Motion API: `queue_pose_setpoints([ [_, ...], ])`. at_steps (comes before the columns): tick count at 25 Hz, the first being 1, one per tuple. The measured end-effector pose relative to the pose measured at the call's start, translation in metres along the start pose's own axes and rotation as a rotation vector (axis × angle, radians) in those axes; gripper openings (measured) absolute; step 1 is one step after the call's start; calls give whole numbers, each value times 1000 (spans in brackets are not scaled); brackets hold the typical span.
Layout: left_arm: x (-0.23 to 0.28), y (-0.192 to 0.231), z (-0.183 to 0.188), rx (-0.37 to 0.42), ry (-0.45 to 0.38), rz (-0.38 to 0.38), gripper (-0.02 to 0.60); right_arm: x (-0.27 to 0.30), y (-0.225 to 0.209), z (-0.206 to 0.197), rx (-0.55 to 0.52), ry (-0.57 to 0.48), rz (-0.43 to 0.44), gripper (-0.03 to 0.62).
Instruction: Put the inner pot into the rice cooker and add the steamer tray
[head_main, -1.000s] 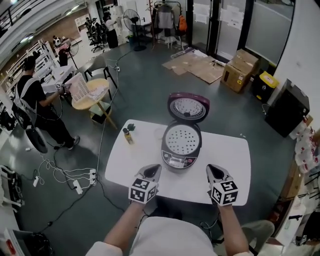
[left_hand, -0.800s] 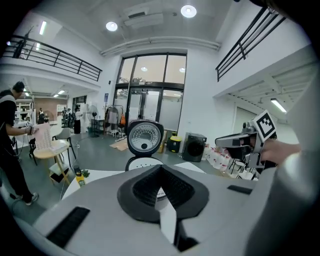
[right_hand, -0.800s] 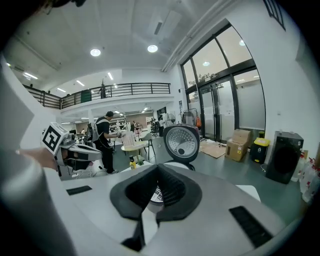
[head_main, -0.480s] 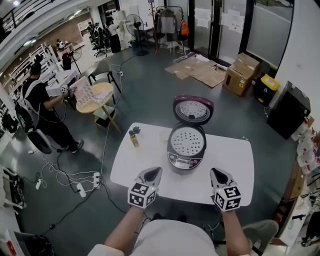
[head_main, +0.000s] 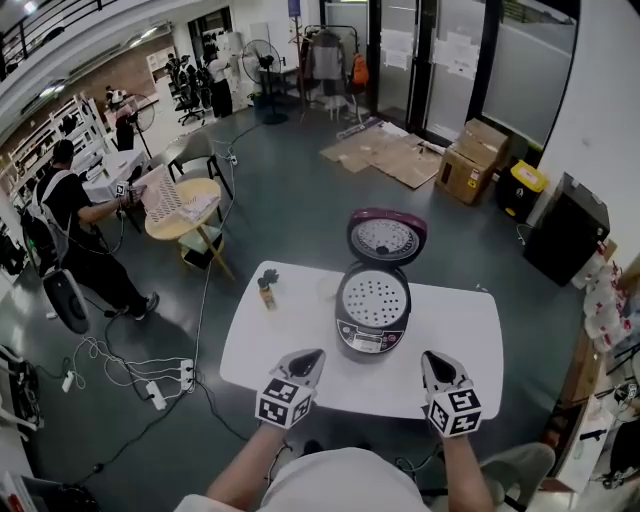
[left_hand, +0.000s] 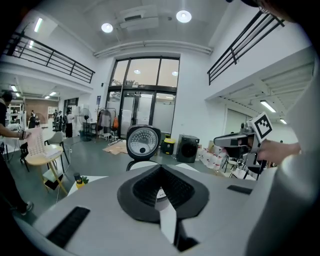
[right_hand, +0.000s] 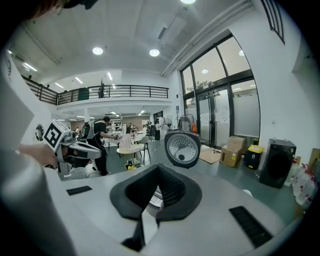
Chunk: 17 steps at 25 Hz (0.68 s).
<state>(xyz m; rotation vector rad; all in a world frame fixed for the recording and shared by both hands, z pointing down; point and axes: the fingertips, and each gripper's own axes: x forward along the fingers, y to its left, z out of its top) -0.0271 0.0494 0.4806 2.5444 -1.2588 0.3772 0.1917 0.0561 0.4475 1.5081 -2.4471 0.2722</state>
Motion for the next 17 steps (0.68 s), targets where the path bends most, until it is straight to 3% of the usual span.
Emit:
queue_pose_setpoints([
  [17,4,16,3,-15,0,-25,14,11,1,2,-1,12,-42,11],
])
